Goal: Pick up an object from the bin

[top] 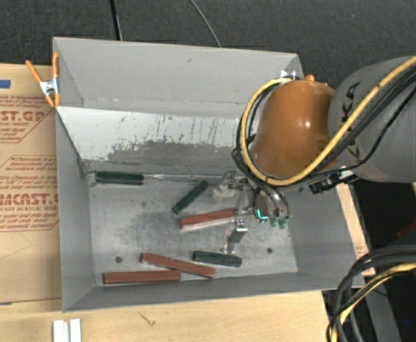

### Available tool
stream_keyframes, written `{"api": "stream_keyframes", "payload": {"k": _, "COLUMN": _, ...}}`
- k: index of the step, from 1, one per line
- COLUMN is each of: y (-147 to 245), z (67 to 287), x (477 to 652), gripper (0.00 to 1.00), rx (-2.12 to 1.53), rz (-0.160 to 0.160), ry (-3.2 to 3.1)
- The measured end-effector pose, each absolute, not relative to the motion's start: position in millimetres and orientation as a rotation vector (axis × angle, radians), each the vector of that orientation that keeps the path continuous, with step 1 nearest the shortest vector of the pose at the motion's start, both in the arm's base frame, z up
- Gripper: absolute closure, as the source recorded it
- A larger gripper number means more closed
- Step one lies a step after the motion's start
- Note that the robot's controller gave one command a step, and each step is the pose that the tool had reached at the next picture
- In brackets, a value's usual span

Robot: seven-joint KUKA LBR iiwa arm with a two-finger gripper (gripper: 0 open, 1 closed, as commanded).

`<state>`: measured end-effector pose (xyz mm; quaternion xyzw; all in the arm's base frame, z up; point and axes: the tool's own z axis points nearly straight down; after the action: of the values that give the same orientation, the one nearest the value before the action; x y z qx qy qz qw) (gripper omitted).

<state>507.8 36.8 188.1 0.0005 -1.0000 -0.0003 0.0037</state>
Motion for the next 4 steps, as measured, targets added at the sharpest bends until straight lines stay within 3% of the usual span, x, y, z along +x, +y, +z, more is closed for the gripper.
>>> {"api": "stream_keyframes", "payload": {"k": 1, "y": 37, "z": 192, "x": 509.6, "gripper": 0.00, "rx": 0.000, "rz": -0.002, "ry": -3.142}}
{"api": "stream_keyframes", "payload": {"k": 2, "y": 29, "z": 147, "x": 528.9, "gripper": 0.00, "rx": 0.011, "rz": -0.002, "ry": -3.151}}
{"api": "stream_keyframes", "payload": {"k": 3, "y": 28, "z": 83, "x": 546.9, "gripper": 1.00, "rx": 0.014, "rz": -0.002, "ry": -3.143}}
{"api": "stream_keyframes", "payload": {"k": 4, "y": 28, "z": 83, "x": 546.9, "gripper": 1.00, "rx": 0.014, "rz": -0.002, "ry": -3.143}}
